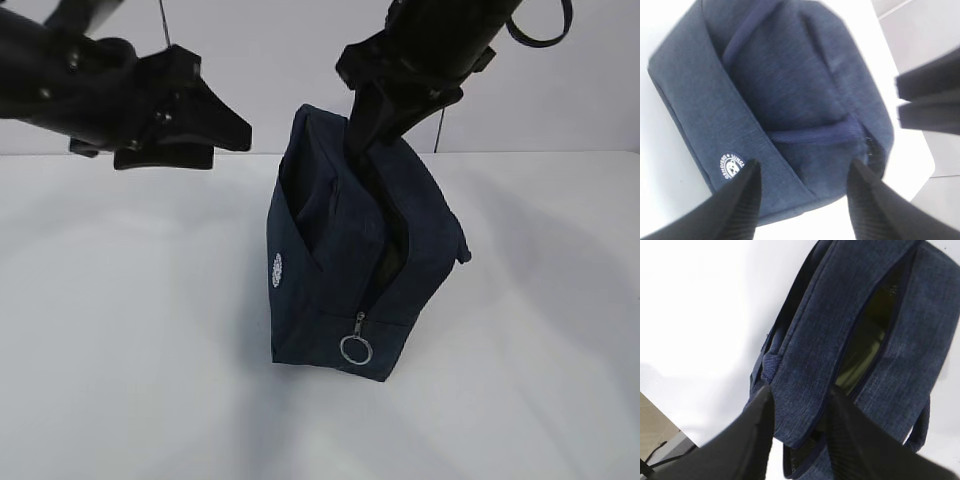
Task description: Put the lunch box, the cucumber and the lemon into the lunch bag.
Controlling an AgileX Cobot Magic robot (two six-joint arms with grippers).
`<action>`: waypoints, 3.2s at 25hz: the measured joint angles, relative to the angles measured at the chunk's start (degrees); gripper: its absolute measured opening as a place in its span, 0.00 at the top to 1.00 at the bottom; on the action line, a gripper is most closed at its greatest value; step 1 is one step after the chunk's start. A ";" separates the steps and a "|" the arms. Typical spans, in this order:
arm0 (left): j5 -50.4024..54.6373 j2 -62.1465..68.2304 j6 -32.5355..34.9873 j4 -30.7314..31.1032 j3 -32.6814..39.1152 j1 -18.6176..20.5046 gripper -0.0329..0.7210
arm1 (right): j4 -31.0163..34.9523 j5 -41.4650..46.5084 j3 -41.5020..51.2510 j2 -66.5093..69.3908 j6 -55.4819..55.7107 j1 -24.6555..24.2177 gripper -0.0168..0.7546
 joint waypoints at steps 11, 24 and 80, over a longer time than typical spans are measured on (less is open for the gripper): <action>15.30 -11.87 -7.90 18.22 0.00 0.00 0.42 | -0.55 0.00 4.91 -11.78 3.52 0.00 0.61; 31.53 -25.74 -19.39 36.45 0.00 0.00 0.42 | -0.44 0.10 29.25 -34.98 4.55 0.00 0.61; 32.97 -56.85 -23.70 35.32 13.63 0.00 0.42 | 1.12 0.99 59.29 -76.92 10.70 0.15 0.45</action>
